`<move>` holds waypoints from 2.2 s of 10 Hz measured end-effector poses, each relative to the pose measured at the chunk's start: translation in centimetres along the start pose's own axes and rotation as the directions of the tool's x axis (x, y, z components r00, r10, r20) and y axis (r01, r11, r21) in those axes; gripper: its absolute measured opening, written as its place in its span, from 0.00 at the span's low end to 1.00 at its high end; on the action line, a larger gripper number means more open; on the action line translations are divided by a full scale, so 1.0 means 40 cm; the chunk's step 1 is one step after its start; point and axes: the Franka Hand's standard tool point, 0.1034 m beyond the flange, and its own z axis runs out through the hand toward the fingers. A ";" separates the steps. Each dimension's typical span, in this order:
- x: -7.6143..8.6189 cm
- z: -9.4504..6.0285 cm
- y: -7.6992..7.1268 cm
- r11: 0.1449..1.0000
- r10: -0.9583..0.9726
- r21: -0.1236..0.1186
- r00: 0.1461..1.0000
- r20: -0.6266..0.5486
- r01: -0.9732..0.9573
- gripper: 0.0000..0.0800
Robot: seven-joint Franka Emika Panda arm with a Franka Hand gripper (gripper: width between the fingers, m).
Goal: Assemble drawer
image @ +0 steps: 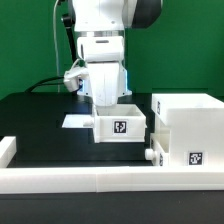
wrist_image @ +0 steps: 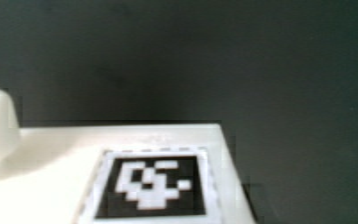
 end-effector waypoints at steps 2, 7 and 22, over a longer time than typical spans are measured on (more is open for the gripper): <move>0.002 0.006 -0.003 1.000 0.011 0.002 1.000 -0.002 -0.011 0.05; 0.037 -0.008 0.072 0.999 0.037 0.001 0.999 -0.008 -0.037 0.05; 0.056 -0.006 0.115 0.999 0.041 0.032 0.999 -0.014 -0.041 0.05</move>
Offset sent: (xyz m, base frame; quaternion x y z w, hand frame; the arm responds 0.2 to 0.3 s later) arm 0.0373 0.0233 0.0080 0.0234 0.0006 0.0276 0.9993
